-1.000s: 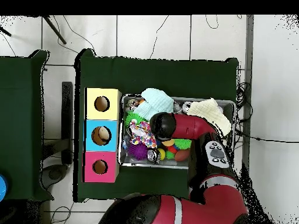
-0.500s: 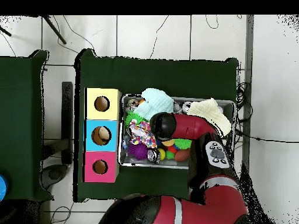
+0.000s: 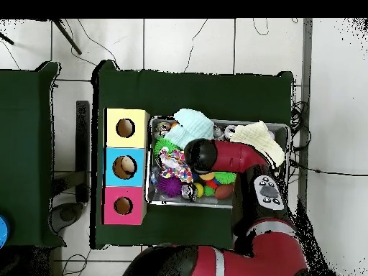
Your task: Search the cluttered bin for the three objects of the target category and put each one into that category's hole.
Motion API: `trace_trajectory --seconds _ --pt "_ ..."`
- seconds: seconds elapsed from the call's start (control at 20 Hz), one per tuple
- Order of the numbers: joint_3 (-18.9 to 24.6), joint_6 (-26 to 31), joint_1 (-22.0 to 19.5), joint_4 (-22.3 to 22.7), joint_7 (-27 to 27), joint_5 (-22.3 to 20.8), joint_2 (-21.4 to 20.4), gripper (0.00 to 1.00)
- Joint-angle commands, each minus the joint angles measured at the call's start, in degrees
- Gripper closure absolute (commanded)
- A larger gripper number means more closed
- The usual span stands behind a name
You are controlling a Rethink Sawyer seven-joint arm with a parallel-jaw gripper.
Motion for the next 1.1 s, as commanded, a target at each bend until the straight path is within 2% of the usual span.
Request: trace_trajectory --seconds 0.05,0.5,1.1 --pt "4.21 -2.74 -2.16 4.08 4.67 0.51 -2.97 1.00" --pt "4.07 -5.25 -2.71 8.99 5.77 0.19 -5.24 1.00" --pt "4.41 -7.65 -4.23 12.55 5.46 -0.58 -6.34 1.00"
